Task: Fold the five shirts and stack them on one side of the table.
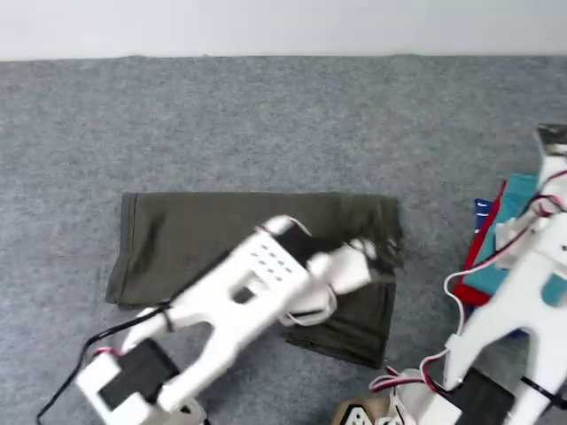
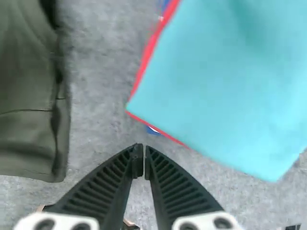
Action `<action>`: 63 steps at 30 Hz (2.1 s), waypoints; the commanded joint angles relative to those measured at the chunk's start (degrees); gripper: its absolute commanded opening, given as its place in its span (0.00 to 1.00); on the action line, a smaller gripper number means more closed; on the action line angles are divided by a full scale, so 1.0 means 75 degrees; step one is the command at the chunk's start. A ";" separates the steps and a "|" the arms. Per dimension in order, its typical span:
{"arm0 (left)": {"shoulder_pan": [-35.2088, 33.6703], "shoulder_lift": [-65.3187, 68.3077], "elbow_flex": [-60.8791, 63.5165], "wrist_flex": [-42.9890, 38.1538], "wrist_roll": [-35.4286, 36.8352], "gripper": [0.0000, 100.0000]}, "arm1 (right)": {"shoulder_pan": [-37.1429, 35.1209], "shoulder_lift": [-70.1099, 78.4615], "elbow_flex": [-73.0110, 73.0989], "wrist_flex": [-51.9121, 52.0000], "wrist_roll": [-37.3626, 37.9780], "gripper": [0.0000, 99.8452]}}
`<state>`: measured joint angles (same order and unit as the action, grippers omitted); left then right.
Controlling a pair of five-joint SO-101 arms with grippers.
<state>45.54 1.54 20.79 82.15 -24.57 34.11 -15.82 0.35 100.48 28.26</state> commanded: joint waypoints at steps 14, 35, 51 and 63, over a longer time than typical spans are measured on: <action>0.1137 0.1946 -0.1155 -0.0246 0.0012 0.15 | 0.0779 -0.0299 -0.0340 0.0275 0.0445 0.01; 0.1231 0.2884 -0.1741 -0.0961 0.0117 0.02 | 0.0779 -0.0299 -0.0340 0.0275 0.0457 0.01; -0.0199 0.2884 -0.4062 0.0328 0.0094 0.01 | 0.0779 -0.0299 -0.0340 0.0275 0.0457 0.01; -0.1418 0.2977 -0.4085 0.0176 -0.0176 0.03 | 0.0744 -0.0287 -0.0340 0.0275 0.0422 0.01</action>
<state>36.66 24.48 -8.04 84.00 -25.27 39.47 -15.82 0.35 100.48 31.25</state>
